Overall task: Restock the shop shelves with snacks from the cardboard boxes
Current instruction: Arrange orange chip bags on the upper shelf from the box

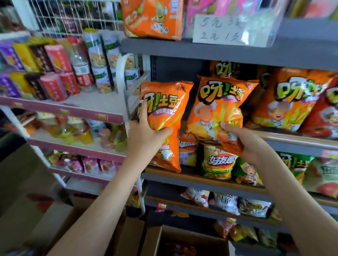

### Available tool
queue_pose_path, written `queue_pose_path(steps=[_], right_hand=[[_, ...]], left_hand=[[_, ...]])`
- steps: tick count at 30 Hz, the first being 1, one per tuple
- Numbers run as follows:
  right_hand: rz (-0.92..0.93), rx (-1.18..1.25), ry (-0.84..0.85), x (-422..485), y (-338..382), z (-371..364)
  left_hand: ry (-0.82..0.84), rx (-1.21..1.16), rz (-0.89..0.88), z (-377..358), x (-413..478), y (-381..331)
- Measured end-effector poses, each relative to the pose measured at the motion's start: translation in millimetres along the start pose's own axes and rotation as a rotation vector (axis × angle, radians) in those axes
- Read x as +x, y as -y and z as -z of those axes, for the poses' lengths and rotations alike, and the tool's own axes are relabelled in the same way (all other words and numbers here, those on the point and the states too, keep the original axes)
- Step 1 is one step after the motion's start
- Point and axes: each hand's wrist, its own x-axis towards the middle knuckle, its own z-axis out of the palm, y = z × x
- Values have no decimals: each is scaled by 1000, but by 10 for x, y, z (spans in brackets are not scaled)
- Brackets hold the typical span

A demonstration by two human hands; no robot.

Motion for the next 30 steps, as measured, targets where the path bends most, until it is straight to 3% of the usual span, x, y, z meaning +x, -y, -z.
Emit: queue_pose_path(steps=[9, 14, 17, 22, 25, 30], right_hand=[[-2, -26, -54, 673, 591, 113], [147, -131, -20, 957, 584, 211], [232, -268, -32, 1110, 534, 305], [420, -648, -268, 1292, 438, 339], [547, -823, -213, 1343, 391, 297], [552, -1044, -162, 1489, 416, 228]], left_hand=[[10, -112, 49, -164, 462, -223], [5, -216, 98, -258, 540, -269], [-5, -245, 119, -301, 595, -309], [-31, -267, 68, -401, 689, -323], [-36, -264, 43, -448, 723, -306], [-22, -235, 30, -495, 769, -332]])
